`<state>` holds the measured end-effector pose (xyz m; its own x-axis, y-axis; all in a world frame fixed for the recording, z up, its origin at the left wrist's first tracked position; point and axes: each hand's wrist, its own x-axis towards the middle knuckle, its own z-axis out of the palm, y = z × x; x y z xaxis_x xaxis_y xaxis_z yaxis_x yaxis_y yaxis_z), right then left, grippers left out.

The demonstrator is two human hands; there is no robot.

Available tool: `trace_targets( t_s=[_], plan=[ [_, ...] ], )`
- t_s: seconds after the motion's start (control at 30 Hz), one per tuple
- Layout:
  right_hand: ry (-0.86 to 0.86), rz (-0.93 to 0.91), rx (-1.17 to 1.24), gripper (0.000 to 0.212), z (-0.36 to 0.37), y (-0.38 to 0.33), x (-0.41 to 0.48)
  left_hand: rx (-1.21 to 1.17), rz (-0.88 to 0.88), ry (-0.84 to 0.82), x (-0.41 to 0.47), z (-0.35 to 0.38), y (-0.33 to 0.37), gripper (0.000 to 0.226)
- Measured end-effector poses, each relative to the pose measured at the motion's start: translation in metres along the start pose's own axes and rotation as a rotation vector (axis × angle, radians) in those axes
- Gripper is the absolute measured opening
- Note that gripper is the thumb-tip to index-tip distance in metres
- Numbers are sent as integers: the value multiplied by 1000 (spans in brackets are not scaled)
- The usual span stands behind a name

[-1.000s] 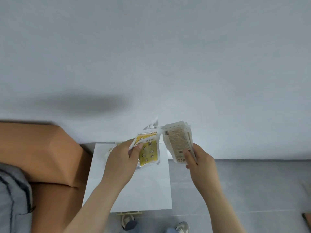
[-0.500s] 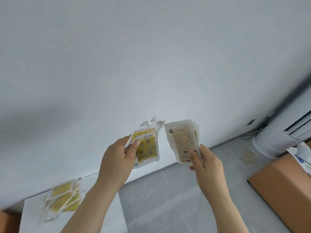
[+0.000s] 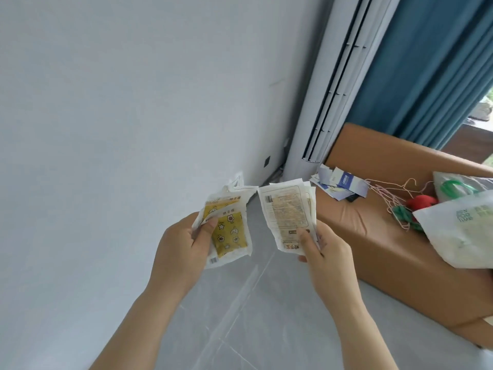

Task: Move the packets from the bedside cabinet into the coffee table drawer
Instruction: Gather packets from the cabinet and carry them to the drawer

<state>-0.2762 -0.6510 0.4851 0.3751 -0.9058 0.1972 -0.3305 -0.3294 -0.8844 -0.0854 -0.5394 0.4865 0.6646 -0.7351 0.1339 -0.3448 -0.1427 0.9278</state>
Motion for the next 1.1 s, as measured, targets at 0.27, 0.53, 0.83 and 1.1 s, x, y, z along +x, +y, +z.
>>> trace_targets(
  t_s=[0.27,0.53,0.83,1.1],
  plan=[
    [269,139,-81,22,-68,52,45,-54,98,-283,80,114,24,27],
    [517,300,-106,25,-110,85,77,-80,218,-592,156,216,51,18],
    [746,432,-151,24,-192,140,84,-34,348,-876,165,356,89,20],
    [901,481,-124,22,-307,191,94,-62,411,-1006,145,488,153,20]
  ],
)
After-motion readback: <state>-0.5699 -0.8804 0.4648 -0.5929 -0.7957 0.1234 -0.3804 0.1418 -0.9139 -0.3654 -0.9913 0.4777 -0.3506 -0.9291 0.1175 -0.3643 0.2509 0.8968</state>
